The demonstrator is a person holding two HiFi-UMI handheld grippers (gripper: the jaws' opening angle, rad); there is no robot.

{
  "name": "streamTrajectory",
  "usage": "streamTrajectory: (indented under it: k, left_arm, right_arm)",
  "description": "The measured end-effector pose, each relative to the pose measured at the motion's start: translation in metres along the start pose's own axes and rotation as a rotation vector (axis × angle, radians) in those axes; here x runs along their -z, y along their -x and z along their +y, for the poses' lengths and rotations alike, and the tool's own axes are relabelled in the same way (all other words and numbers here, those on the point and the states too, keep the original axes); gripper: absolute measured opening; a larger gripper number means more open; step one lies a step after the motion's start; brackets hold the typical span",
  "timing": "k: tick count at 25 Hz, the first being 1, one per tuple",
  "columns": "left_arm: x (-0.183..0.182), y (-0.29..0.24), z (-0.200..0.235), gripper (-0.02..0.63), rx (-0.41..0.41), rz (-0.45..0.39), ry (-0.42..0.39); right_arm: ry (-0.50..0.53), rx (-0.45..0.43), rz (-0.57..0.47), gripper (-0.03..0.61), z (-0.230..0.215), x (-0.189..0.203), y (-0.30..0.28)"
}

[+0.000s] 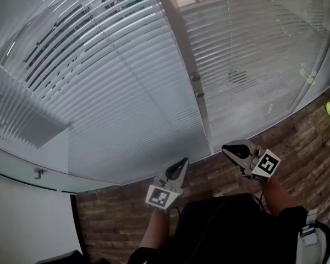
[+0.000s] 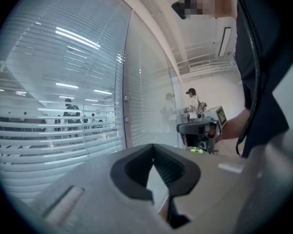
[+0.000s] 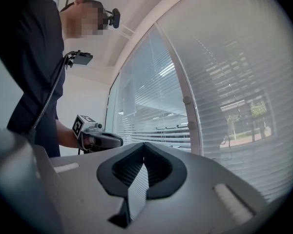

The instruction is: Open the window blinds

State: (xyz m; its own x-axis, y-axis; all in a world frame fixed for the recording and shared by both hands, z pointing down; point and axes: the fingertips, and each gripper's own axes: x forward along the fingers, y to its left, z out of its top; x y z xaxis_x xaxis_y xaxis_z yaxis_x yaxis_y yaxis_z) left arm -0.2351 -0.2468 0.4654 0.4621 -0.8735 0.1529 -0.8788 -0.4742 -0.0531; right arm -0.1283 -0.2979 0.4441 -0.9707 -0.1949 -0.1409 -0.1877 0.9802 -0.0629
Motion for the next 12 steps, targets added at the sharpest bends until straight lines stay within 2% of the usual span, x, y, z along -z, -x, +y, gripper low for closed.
streamTrajectory:
  k: [12]
  left_arm:
    - [-0.0004, 0.0024, -0.0005, 0.005, 0.004, -0.009, -0.011]
  right_arm:
    - [0.020, 0.016, 0.027, 0.006, 0.0024, 0.0029, 0.0017]
